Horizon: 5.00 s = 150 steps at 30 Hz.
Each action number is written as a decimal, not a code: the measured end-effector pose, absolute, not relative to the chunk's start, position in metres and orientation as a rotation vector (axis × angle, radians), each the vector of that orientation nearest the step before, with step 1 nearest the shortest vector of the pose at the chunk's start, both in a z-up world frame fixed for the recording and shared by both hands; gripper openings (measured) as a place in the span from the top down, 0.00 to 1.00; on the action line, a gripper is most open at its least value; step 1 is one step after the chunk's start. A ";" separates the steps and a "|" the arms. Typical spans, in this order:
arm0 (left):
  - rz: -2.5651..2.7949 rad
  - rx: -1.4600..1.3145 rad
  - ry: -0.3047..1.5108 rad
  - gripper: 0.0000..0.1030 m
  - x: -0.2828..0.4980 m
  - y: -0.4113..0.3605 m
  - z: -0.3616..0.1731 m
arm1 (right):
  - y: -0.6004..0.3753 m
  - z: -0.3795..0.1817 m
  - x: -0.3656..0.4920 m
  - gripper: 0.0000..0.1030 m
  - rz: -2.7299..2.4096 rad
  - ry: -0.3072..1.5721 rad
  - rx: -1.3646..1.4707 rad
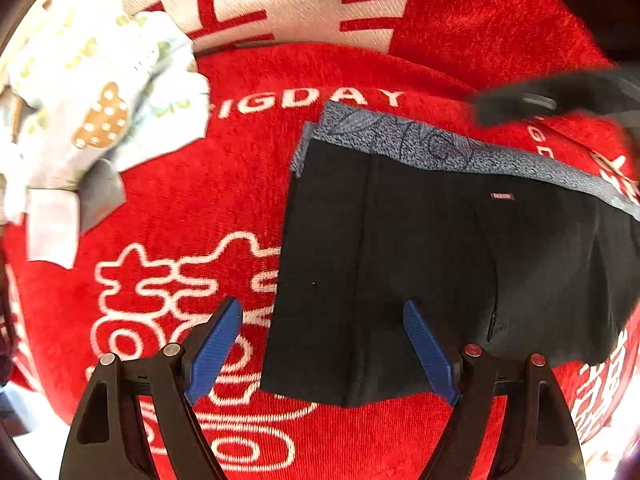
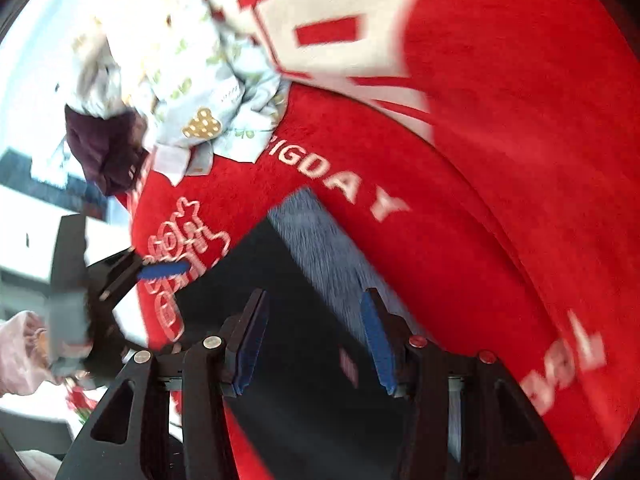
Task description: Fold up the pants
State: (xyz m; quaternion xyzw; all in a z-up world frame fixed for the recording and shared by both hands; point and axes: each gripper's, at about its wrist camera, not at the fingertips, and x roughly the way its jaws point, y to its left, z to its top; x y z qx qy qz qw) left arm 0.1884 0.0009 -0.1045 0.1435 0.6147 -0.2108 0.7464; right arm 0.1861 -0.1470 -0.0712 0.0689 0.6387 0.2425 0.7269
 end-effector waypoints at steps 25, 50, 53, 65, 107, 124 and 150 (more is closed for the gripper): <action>-0.420 0.143 1.320 0.39 0.167 0.055 -0.086 | -0.076 -0.139 0.234 0.85 0.597 1.536 0.064; -0.273 0.416 1.264 0.22 0.215 -0.063 -0.126 | -0.388 -0.068 -0.155 0.64 -0.232 1.148 1.276; -0.263 0.421 1.268 0.22 0.216 -0.059 -0.123 | -0.386 -0.083 -0.160 0.64 -0.256 1.125 1.330; -0.256 0.442 1.274 0.22 0.213 -0.072 -0.126 | -0.389 -0.080 -0.170 0.66 -0.322 1.090 1.325; -0.479 0.494 1.332 0.22 0.069 -0.207 -0.098 | -0.585 -0.011 -0.315 0.61 -0.799 0.764 1.241; -0.408 0.482 1.346 0.20 0.065 -0.216 -0.097 | -0.653 -0.038 -0.330 0.61 -0.809 0.801 1.263; -0.420 0.463 1.334 0.21 0.067 -0.225 -0.074 | -0.652 -0.055 -0.366 0.54 -0.733 0.752 1.297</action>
